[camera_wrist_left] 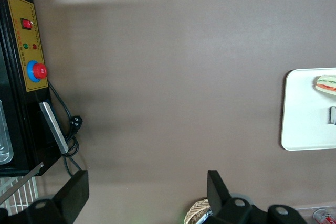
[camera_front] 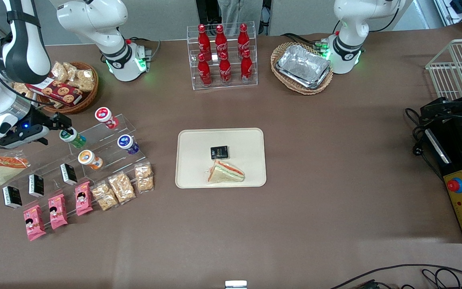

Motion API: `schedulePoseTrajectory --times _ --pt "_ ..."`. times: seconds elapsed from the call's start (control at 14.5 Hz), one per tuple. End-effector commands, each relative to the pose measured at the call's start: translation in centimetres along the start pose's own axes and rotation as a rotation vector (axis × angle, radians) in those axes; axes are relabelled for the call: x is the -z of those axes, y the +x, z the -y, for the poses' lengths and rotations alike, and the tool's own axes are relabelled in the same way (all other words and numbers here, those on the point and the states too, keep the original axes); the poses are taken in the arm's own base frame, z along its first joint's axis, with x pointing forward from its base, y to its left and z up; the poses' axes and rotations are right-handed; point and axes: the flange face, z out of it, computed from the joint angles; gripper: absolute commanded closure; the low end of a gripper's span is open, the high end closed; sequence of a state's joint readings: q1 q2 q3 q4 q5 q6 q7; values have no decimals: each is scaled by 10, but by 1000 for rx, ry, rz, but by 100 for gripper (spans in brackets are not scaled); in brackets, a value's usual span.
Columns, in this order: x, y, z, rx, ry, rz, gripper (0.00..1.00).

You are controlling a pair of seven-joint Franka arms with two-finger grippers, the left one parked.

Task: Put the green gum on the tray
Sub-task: 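Close the right gripper on the green-capped gum bottle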

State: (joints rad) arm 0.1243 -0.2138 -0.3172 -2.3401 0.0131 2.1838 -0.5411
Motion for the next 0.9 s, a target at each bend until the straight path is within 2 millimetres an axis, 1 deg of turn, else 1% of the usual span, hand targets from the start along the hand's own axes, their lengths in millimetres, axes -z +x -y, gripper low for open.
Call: schedulePoseTrajectory --times 0.0,0.14,0.41,0.69,0.83 --pt "-14 -11 3 -26 14 -22 0" --pt "-21 -13 6 -48 16 -18 0" --pt "-43 -23 11 -53 5 -34 0" --pt "-52 -31 11 -61 14 -20 0" --pt "-51 -32 10 -61 16 -19 1"
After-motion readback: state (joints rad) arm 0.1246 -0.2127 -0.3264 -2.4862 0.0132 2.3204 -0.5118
